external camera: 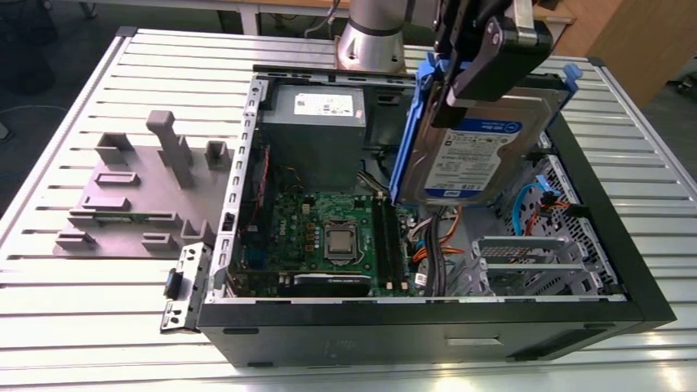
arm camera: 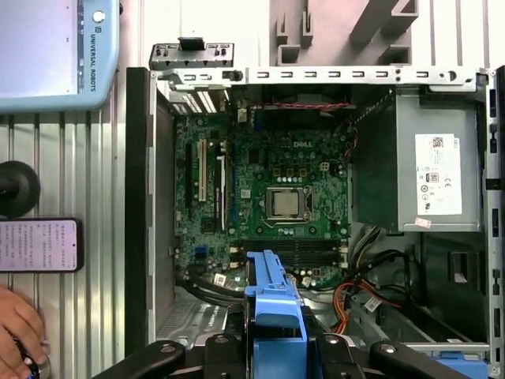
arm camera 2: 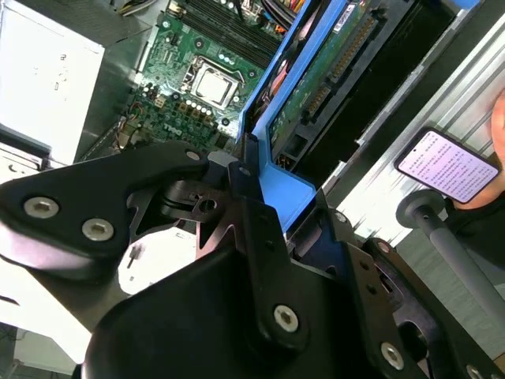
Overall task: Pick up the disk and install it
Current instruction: 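Insert the disk into the insertion slot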
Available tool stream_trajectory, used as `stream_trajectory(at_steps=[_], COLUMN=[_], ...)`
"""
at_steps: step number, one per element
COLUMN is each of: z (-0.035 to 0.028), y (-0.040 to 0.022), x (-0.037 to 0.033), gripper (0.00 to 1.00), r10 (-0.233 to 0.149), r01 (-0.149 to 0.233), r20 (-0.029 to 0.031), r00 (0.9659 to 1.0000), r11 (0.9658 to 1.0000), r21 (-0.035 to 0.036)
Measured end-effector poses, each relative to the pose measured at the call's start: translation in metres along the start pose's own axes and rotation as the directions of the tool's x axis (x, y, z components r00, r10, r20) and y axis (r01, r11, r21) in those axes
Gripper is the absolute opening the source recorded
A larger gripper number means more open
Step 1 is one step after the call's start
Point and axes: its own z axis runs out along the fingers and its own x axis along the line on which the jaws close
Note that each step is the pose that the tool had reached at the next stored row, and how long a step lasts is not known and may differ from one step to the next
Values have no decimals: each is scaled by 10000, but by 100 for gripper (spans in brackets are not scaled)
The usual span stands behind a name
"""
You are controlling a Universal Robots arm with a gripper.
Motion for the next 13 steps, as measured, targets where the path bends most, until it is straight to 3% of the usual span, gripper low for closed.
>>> stream_trajectory(at_steps=[6,13], z=[2,10], y=[-106,-156], x=[6,33], gripper=[36,36], r10=[6,8], r01=[-6,-8], r20=[-8,-26], r00=[10000,10000], r11=[10000,10000], r21=[-1,0])
